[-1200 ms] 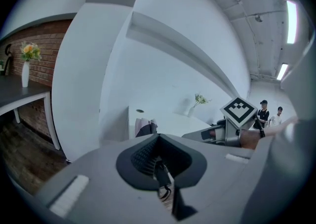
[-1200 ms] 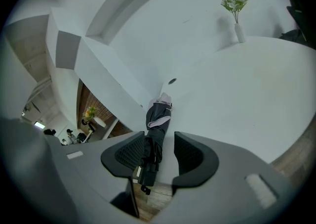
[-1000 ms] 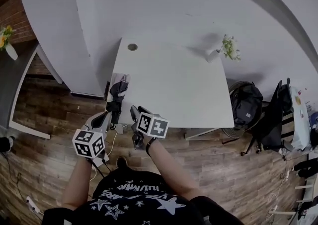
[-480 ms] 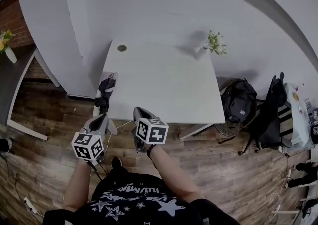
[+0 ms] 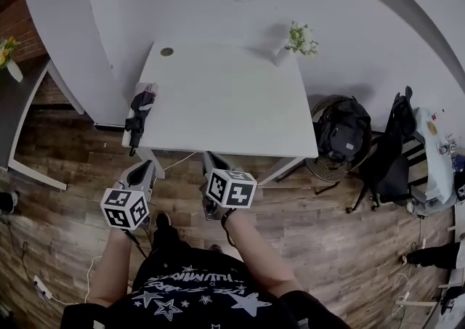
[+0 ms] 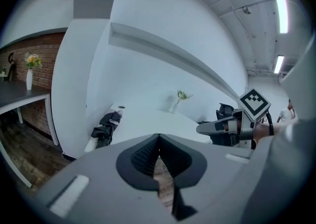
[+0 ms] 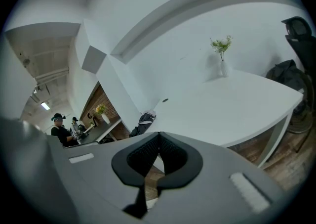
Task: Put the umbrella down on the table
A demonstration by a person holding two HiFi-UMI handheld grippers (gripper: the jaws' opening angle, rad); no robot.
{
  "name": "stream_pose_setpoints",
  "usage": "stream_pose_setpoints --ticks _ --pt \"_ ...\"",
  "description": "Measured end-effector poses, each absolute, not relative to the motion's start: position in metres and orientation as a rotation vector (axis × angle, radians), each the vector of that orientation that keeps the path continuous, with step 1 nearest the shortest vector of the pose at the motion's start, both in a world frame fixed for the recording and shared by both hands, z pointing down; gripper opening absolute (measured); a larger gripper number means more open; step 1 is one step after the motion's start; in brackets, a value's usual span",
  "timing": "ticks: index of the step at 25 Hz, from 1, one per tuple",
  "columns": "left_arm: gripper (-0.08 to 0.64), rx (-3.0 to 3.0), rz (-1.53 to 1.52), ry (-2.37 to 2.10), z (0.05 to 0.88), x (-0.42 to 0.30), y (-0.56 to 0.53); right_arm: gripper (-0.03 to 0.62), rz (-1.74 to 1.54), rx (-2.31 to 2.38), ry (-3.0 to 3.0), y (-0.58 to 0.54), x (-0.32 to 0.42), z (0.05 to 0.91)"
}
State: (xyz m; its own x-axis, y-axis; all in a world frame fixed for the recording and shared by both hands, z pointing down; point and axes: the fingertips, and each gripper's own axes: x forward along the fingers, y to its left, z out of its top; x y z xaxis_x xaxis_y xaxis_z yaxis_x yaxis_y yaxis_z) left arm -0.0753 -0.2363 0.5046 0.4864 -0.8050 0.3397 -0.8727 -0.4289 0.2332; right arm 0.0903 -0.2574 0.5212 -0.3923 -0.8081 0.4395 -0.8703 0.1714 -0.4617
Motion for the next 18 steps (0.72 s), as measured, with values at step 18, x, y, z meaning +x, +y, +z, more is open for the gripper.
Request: stream_pose_setpoints --ticks 18 --pt "0.003 2.256 0.296 -1.457 0.538 -0.031 -0.153 0.012 0.858 1.568 -2.261 -0.173 0.165 0.555"
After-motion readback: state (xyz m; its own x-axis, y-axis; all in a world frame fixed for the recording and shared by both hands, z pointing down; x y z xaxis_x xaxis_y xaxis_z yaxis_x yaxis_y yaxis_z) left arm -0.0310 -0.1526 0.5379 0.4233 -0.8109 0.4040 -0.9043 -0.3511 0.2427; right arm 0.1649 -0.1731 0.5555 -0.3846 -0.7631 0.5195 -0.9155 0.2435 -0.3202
